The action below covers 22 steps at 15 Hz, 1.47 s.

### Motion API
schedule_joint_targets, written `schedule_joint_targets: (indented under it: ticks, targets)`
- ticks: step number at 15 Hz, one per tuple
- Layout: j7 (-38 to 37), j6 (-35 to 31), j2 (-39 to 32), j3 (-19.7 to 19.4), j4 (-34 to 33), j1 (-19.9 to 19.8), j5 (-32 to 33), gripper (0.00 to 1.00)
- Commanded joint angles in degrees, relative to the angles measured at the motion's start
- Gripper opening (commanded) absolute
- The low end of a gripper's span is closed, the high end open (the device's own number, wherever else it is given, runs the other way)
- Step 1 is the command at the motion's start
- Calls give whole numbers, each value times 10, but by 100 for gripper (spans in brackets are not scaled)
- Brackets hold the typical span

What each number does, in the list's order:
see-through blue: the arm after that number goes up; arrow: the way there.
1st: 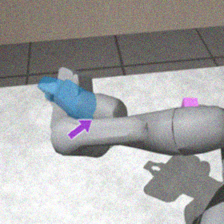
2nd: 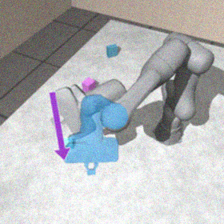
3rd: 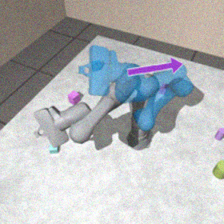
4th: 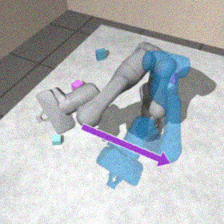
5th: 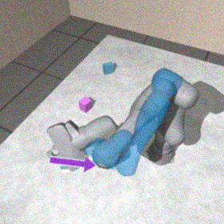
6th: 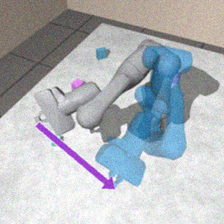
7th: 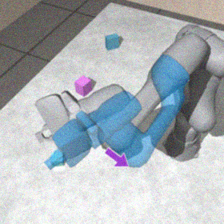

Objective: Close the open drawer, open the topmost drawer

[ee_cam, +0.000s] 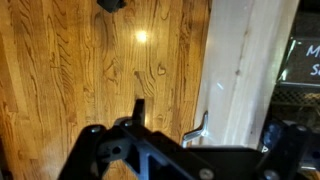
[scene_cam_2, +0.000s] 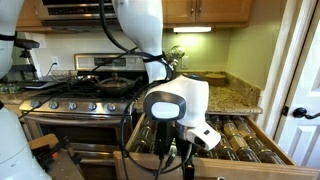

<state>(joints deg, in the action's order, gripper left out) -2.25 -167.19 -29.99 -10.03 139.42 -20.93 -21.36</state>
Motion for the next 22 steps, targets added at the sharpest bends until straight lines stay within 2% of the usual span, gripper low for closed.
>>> schedule_joint_targets:
  ticks: [1, 7, 13, 15, 18, 22]
  targets:
    - [9, -39, 55, -4, 77, -17, 15, 100]
    - [-10, -66, 95, -41, 132, 9, 42, 100]
    - [-31, -75, 119, -107, 160, 58, 96, 100]
    - [4, -102, 143, -76, 170, 38, 76, 100]
    - [12, -121, 182, -16, 179, 9, 56, 100]
    - [17, -72, 241, 60, 177, -32, 17, 100]
